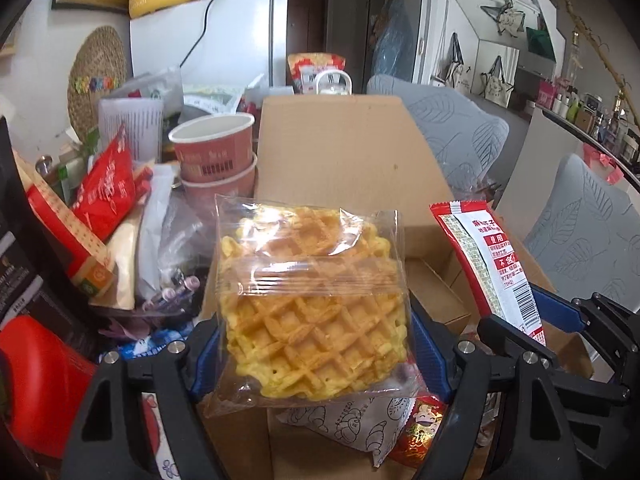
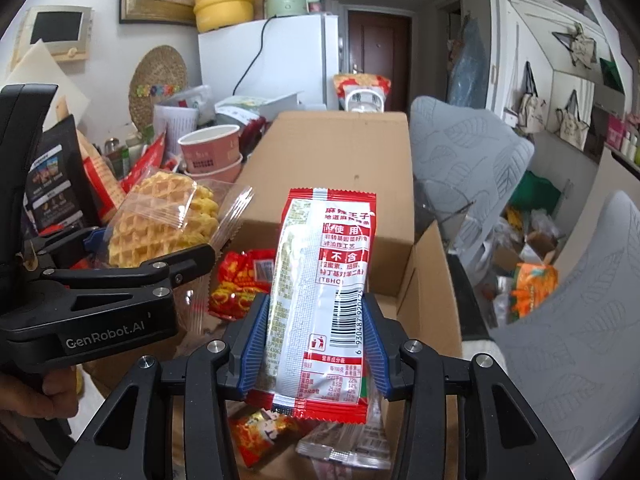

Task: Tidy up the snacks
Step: 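Lower the waffle into the box with the left gripper while the right lowers the packet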

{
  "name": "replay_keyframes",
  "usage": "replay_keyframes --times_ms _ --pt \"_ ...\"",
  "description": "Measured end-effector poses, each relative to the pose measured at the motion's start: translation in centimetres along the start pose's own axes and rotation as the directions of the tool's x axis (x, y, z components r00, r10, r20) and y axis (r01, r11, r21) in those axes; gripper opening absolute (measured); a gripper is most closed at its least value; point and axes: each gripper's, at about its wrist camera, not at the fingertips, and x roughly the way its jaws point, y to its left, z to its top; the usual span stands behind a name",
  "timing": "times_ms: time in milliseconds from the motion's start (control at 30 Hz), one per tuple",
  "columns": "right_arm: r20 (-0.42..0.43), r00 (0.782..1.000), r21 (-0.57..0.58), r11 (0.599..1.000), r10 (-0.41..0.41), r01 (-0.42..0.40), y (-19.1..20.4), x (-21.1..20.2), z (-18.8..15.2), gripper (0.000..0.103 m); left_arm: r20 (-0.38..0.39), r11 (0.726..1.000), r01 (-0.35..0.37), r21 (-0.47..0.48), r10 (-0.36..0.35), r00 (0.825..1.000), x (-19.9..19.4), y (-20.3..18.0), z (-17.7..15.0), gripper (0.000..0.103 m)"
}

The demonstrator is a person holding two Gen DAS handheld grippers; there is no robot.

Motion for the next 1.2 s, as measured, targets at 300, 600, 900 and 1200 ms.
replay_keyframes --times_ms 300,600,900,1200 --pt "-0.067 0.998 -0.001 1.000 -0.006 0.006 -0.1 1.9 -0.9 0.045 -0.082 1.000 -0.002 0.011 0.003 0.997 2.5 -0.4 -0.7 0.079" --pt "-0.166 0.986 -0.010 1.000 -0.020 0.019 -0.5 3.9 -1.8 0.045 -0.148 0.997 -0.047 0.058 0.056 0.987 4.3 -1.0 -1.2 0.079" --pt "-0.225 0.974 -0.054 0.998 -0.027 0.015 -0.1 5.0 -2.0 0.045 -0.210 0.985 -0.088 0.148 0.118 0.971 5.7 -2.1 -0.9 0.084" --pt "-0.263 0.963 -0.079 0.996 -0.058 0.039 0.3 5.3 -1.9 0.049 -0.274 0.972 -0.105 0.211 0.162 0.948 7.0 -3.3 -0.5 0.086"
